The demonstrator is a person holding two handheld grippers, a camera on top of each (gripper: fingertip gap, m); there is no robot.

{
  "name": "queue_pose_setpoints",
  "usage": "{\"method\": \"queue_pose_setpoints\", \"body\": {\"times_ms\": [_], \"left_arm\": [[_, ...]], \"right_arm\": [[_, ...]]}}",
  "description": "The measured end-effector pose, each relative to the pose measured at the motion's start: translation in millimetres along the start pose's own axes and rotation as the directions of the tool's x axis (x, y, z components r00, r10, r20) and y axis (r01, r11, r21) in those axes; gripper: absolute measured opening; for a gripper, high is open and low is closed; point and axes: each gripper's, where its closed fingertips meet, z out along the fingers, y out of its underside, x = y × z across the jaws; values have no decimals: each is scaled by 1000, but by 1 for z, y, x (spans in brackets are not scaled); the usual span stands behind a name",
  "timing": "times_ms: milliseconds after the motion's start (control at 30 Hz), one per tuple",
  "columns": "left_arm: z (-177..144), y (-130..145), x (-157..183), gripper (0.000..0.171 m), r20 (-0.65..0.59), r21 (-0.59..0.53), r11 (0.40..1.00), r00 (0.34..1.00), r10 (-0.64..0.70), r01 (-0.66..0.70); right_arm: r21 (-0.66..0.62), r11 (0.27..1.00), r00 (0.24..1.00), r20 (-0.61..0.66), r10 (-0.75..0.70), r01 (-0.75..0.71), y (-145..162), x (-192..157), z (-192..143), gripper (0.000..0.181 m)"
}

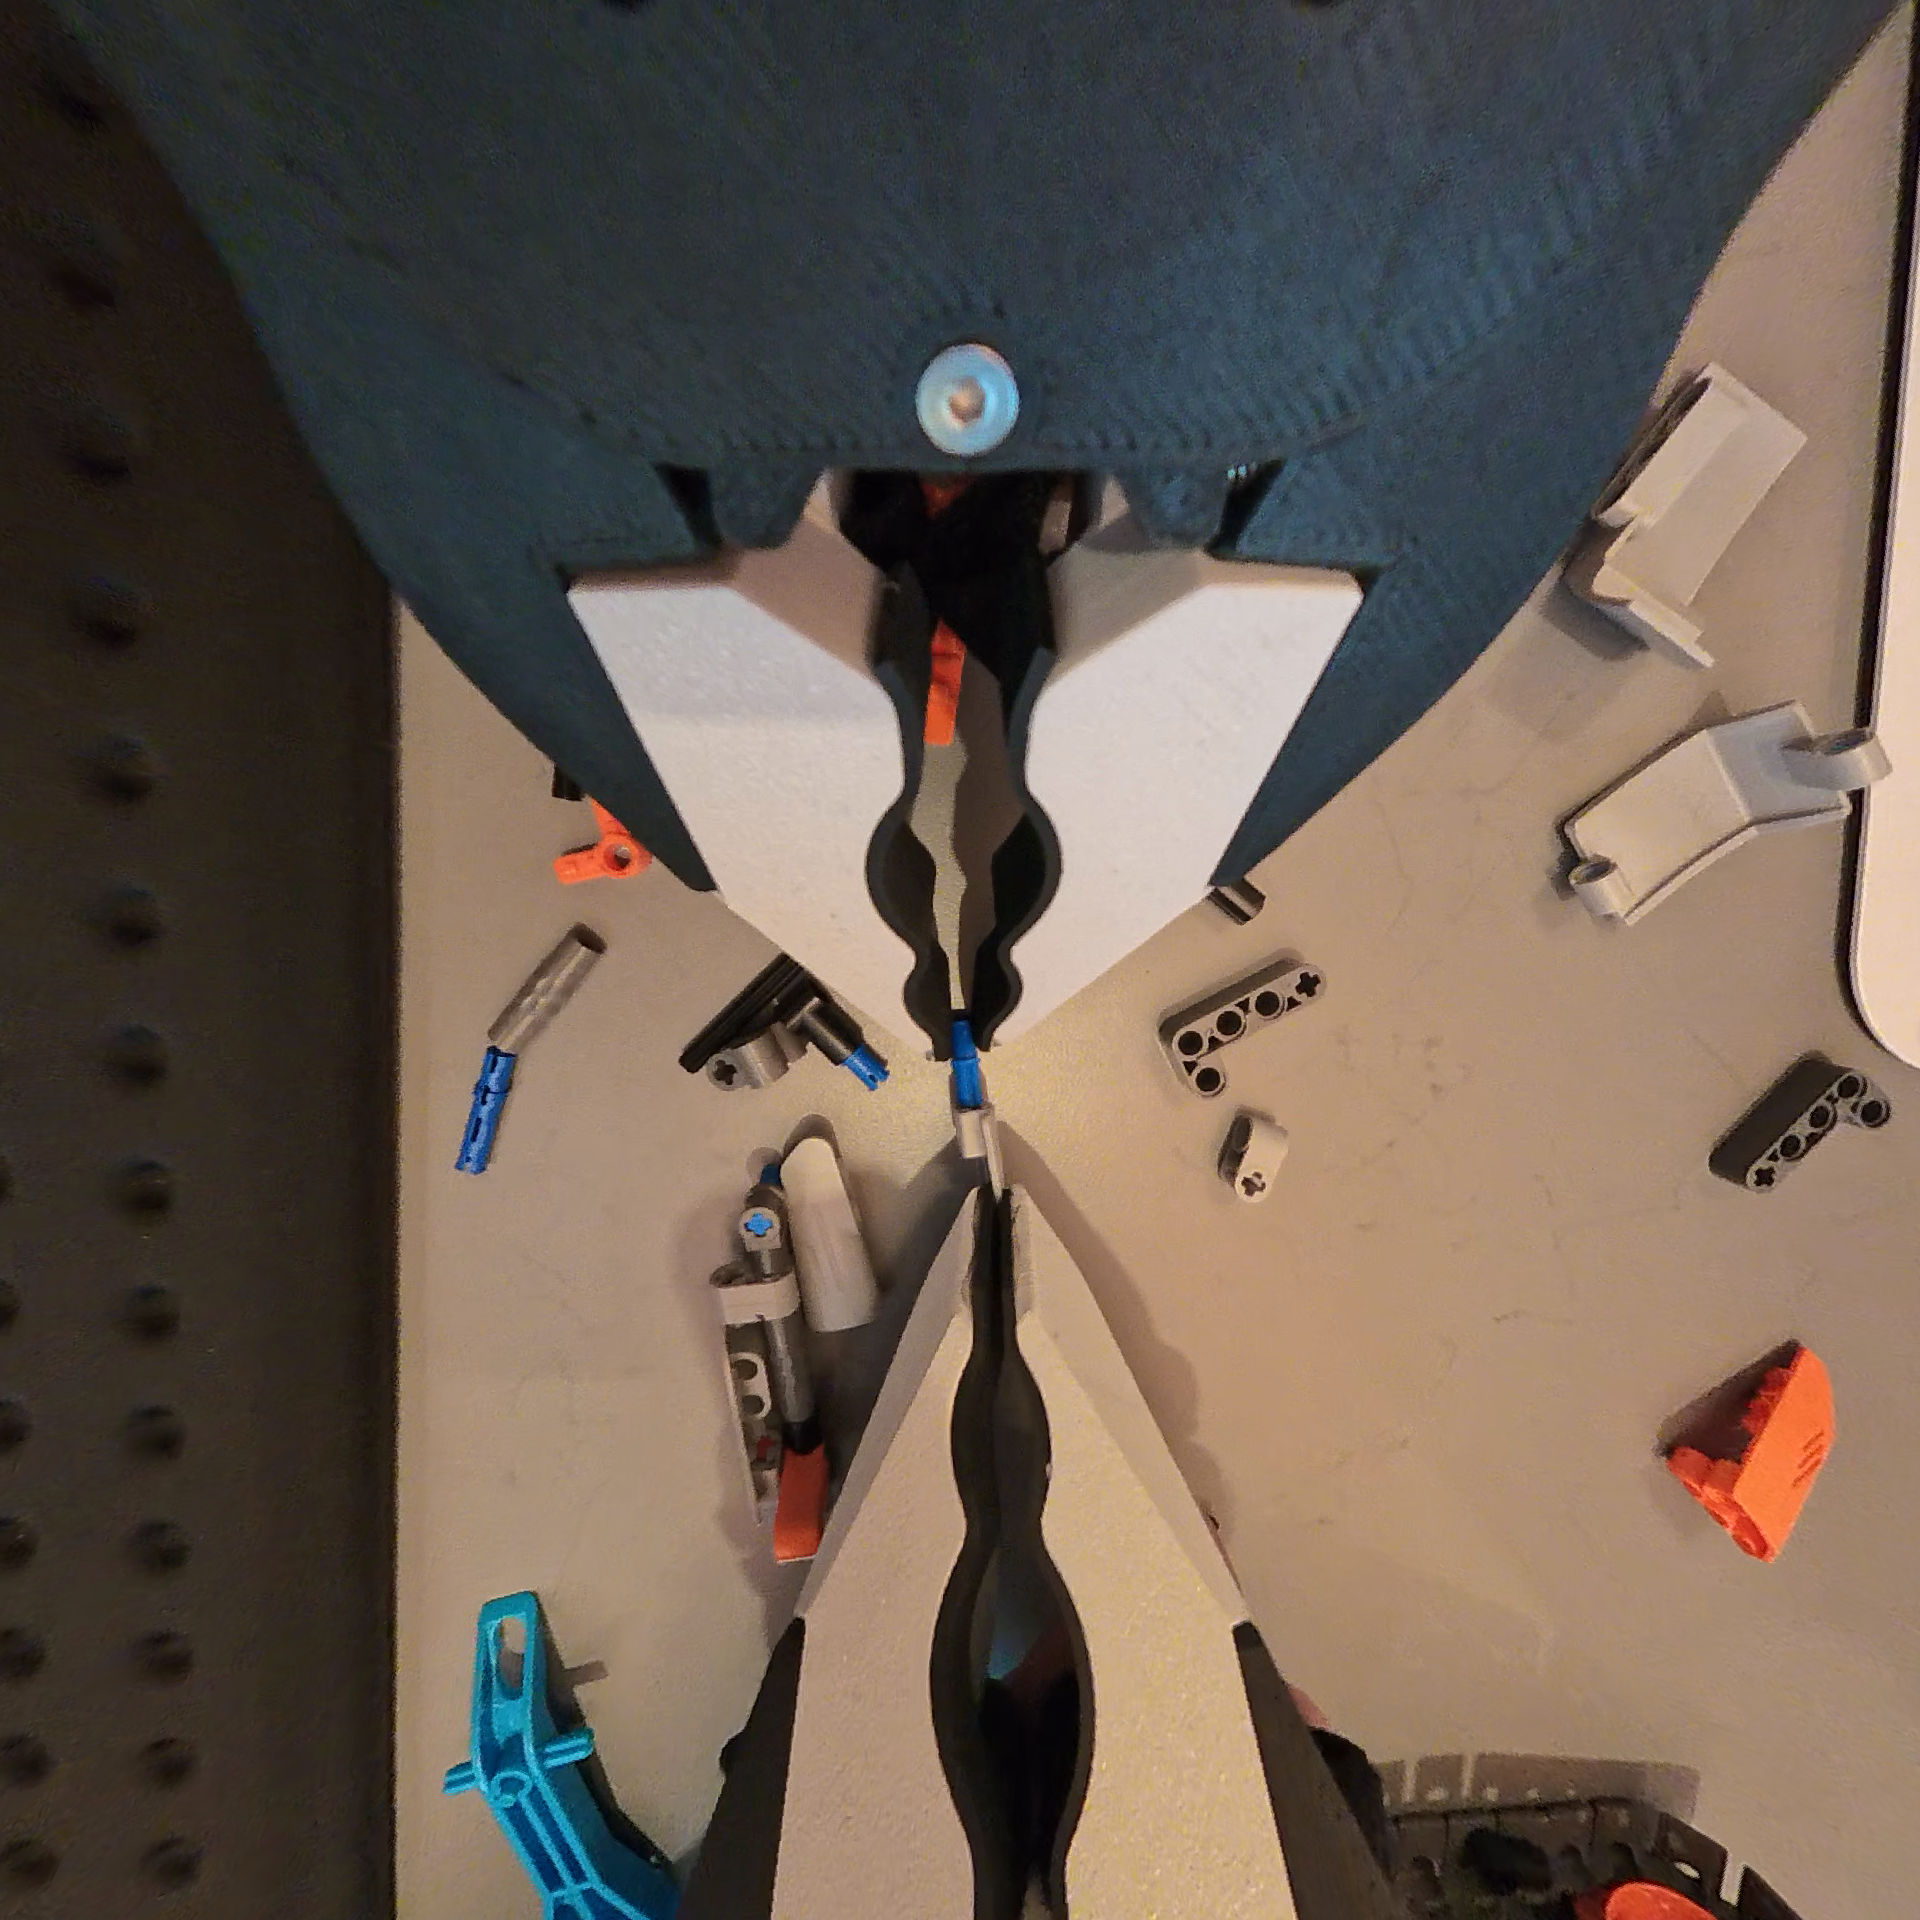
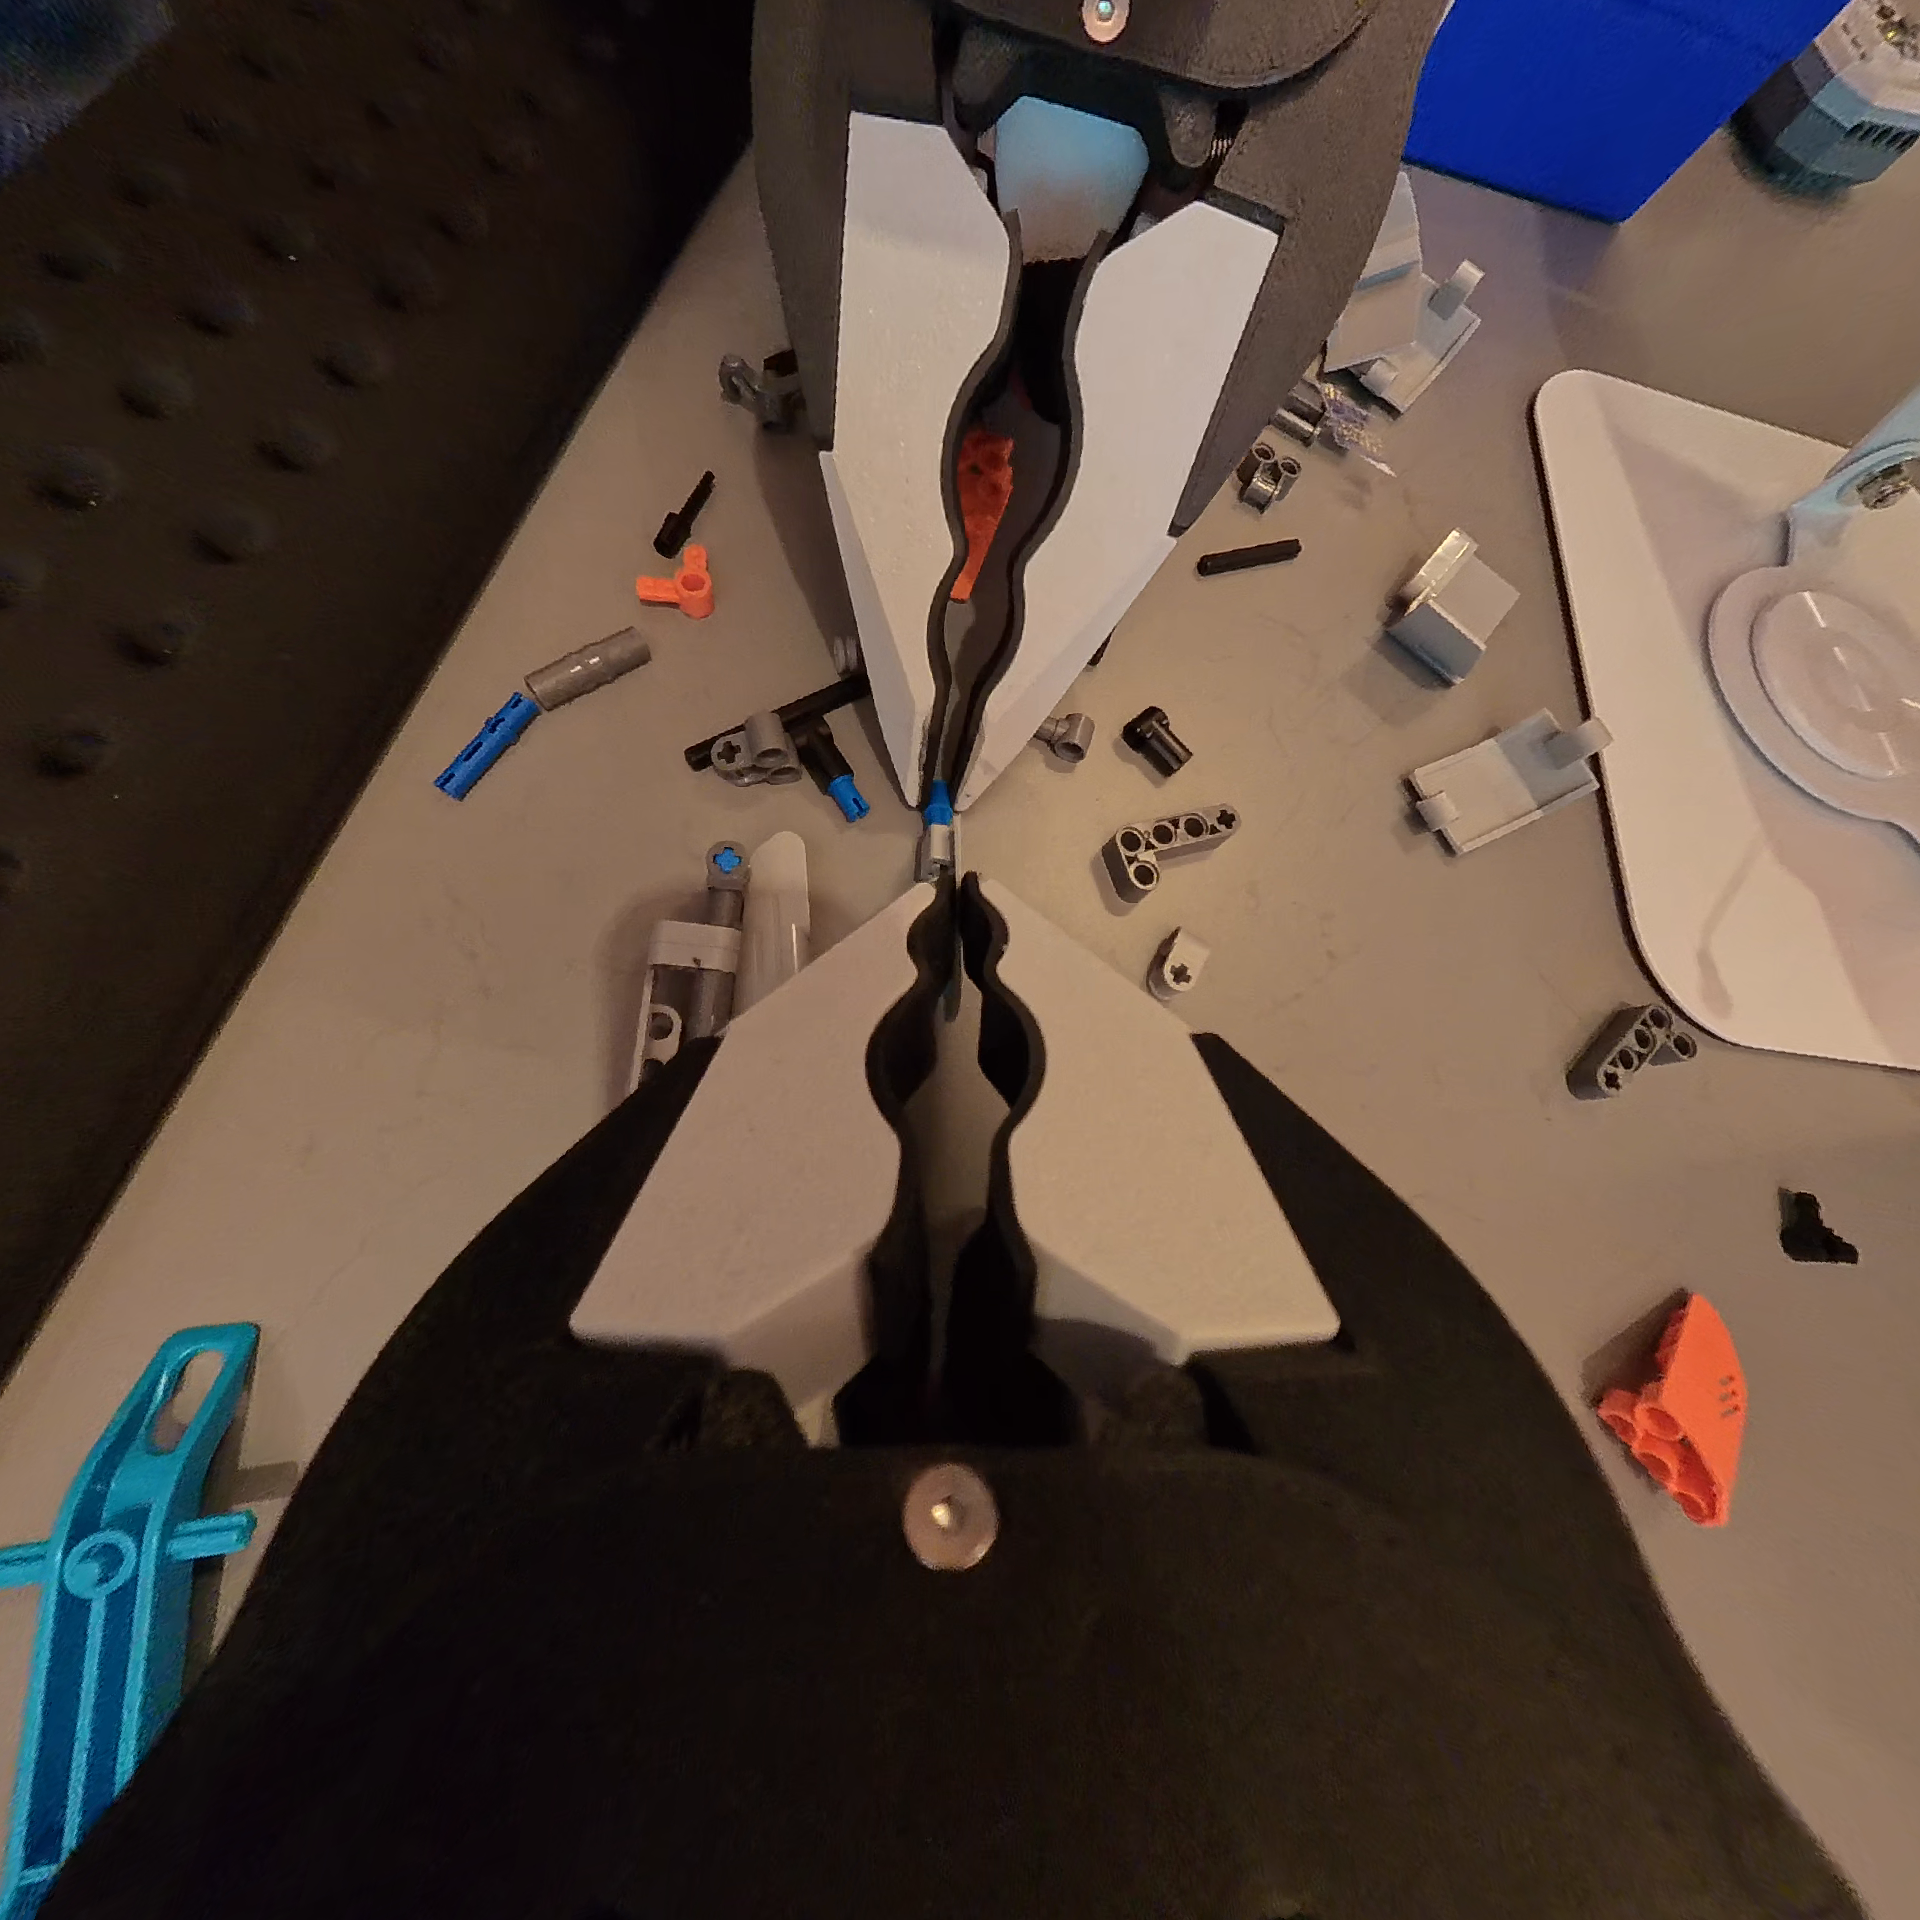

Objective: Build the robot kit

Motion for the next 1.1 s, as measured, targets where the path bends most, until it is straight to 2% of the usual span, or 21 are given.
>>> {"method": "queue_pose_setpoints", "body": {"times_ms": [567, 833, 1000, 1100], "left_arm": [[0, -1, 1, 3, -55, 21, 998, 997, -59, 60], [0, -1, 1, 3, -46, 18, 998, 997, -62, 63], [0, 0, 1, 3, -37, 12, 998, 998, -58, 59], [0, 0, 1, 3, -41, 12, 998, 997, -67, 67]], "right_arm": [[-32, 992, 991, -47, -122, 121, -3, -2, 2, 0], [-16, 999, 999, -26, -44, 44, -2, -3, 2, 0], [-61, 998, 999, -17, 29, -30, 6, -1, 2, 0], [-71, 998, 1000, -19, 1, -2, 6, -1, 2, 0]]}}
